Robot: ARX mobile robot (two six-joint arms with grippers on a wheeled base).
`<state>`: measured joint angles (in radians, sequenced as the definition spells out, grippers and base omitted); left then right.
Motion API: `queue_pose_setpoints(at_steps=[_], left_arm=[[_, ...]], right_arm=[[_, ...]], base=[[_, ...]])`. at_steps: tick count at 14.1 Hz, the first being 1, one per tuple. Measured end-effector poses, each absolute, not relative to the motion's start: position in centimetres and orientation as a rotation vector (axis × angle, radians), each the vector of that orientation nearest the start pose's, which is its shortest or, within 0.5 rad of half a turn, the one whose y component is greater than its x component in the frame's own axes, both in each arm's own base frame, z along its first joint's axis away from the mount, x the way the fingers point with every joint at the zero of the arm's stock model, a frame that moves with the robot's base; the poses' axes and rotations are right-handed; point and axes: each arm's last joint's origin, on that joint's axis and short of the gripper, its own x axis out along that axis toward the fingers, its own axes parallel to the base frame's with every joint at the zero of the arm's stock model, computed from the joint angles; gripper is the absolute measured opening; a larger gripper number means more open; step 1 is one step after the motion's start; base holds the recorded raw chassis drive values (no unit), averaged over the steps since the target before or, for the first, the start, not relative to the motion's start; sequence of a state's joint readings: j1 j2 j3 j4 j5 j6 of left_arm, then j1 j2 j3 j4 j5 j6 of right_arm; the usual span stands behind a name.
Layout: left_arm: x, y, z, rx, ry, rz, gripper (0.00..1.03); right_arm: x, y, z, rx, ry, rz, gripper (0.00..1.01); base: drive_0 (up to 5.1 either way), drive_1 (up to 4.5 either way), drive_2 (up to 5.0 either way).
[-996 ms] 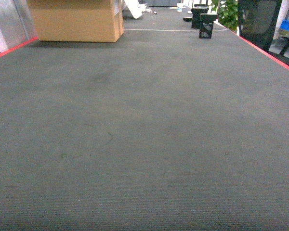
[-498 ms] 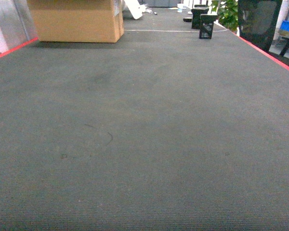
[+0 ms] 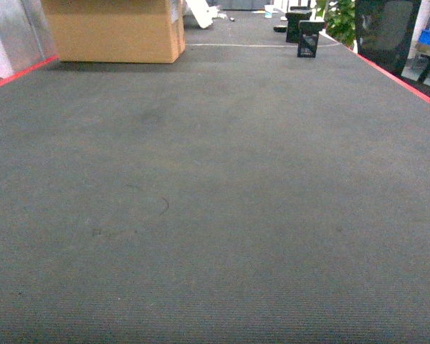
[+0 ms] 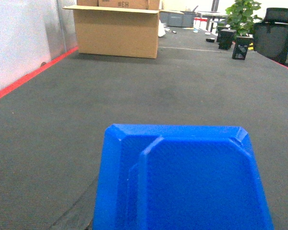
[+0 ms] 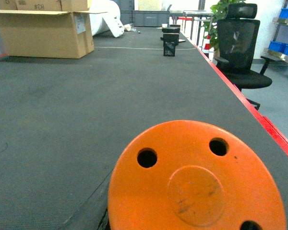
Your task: Sort blue parts and orange caps into right shelf containers
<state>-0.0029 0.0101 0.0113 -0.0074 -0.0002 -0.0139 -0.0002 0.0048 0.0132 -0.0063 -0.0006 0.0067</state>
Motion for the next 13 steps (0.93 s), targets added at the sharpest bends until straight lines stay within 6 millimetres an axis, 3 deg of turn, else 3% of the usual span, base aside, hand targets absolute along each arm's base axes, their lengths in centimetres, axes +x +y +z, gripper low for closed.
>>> queue_pose_setpoints(at_steps=[4,13], left_arm=[[9.76,-0.03,16.58,-0.014,0.006,-0.002,0.42],[9.76,-0.01,16.59,-0.014,0.006,0.000,0.42]], right_arm=[[9.72,0.00,16.70,0.007,-0.002,0.000,0.44],[9.72,0.00,16.70,0.007,-0.002,0.000,0.44]], base=[[-0.2,-0.16,-0.2],[-1.7,-1.75,-1.7]])
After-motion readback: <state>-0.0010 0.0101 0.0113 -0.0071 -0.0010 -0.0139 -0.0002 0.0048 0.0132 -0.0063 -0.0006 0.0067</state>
